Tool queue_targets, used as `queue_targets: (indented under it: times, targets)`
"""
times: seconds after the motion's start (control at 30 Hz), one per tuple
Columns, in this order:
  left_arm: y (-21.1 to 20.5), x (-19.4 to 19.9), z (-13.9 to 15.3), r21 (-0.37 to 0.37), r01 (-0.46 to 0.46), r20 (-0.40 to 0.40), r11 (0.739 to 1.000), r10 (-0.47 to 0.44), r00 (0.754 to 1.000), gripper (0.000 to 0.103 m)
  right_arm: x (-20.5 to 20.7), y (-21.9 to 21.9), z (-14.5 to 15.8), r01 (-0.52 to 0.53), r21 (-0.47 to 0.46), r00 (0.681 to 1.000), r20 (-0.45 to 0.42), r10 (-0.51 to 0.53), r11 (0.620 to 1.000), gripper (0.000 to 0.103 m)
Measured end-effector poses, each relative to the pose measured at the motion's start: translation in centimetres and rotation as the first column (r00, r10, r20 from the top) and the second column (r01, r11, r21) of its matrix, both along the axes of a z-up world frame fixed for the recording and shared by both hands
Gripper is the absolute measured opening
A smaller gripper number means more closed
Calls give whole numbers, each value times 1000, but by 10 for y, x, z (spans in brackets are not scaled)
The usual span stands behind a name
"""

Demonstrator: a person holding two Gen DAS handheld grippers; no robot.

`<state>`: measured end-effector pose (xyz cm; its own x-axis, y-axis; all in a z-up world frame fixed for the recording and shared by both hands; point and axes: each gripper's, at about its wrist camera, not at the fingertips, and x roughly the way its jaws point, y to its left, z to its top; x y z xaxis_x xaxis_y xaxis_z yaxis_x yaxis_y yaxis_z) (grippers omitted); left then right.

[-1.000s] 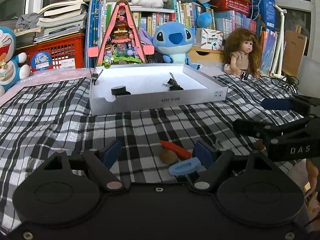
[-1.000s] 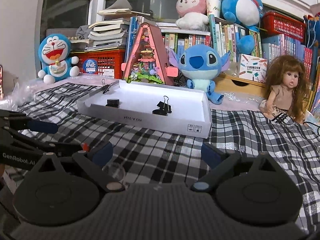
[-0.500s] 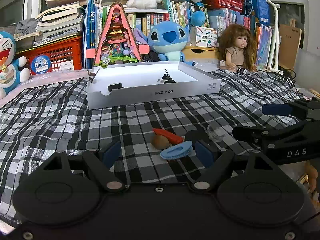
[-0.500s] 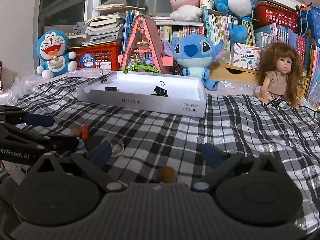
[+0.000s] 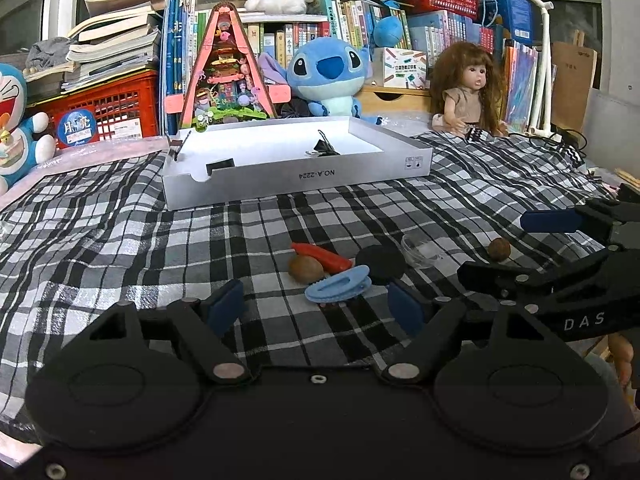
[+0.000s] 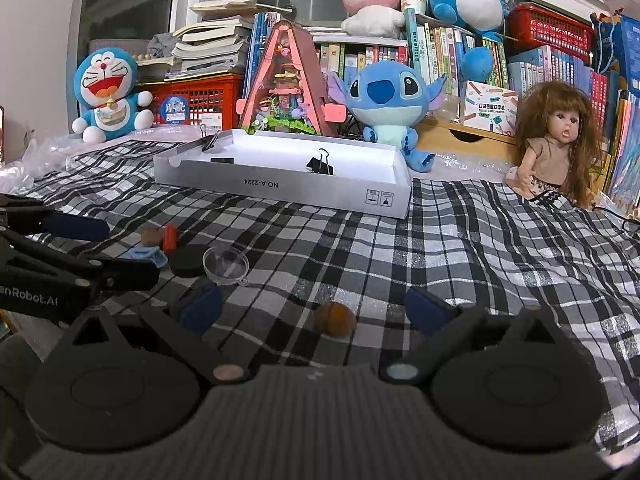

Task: Organize rigid objects
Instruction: 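Grasp the blue clip with the left tool while the right tool grasps the brown nut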

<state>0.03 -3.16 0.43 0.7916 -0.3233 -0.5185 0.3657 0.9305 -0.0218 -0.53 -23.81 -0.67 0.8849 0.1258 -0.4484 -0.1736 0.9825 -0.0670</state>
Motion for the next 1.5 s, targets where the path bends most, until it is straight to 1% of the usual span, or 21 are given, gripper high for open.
queue_targets:
  times: [0.13,0.23,0.3,0.43,0.5,0.6,0.73,0.77,0.83,0.9,0.93,0.97,1.0,1.03,1.07,1.2,1.5]
  targets:
    - [-2,-2,-1,2,3,5,1000,-3,1000,74,-2,1,-2,-6,-6,1000,-4,6,1000,101]
    - [-1,-3,-1,-1,-2,5,1000,2,1000,67,-4,2,-2,-10,-16,1000,1,10,1000,99]
    - [0,-4,1,-12,-15,3,1000,15,1000,62,-7,1,-2,-2,-19,1000,15,2,1000,94]
    - [2,-10,5,-58,-32,-1,998,32,999,61,-13,0,1,52,-18,996,70,-50,999,86]
    - [-1,-11,5,-61,-37,0,997,37,999,60,-15,0,1,71,-8,994,80,-70,997,79]
    - [-7,-8,4,-65,-48,-9,997,47,999,55,-17,1,-1,88,-6,993,79,-87,996,76]
    - [-10,-1,2,-94,-74,-36,993,70,997,51,-17,4,-5,92,-1,994,66,-92,996,75]
    - [-11,0,2,-97,-83,-38,992,80,996,49,-17,4,-6,95,1,993,67,-95,995,75]
    - [-11,2,0,-101,-96,-38,990,92,995,36,-16,5,-8,112,10,991,70,-112,994,75]
    - [-11,2,-1,-112,-100,-38,989,96,995,35,-15,4,-10,132,22,989,68,-133,991,74]
    - [-11,0,0,-121,-96,-33,988,92,995,35,-15,4,-10,140,30,988,64,-142,990,71]
    - [-11,-2,1,-118,-79,-25,990,77,997,35,-15,4,-10,150,38,987,57,-152,988,57]
    - [-13,-4,1,-97,-73,-15,993,72,997,35,-14,3,-11,161,43,985,49,-163,986,40]
    - [-16,-6,2,-67,-79,-1,995,79,997,35,-13,3,-11,167,49,985,39,-169,985,32]
    - [-17,-7,2,-53,-85,8,995,85,996,35,-13,2,-10,170,56,985,33,-172,984,28]
    - [-13,-5,3,-77,-103,-17,992,102,995,35,-11,0,-8,167,72,986,21,-168,983,28]
    - [-5,4,18,-70,-123,7,990,124,992,35,-3,-3,3,166,99,985,18,-169,981,28]
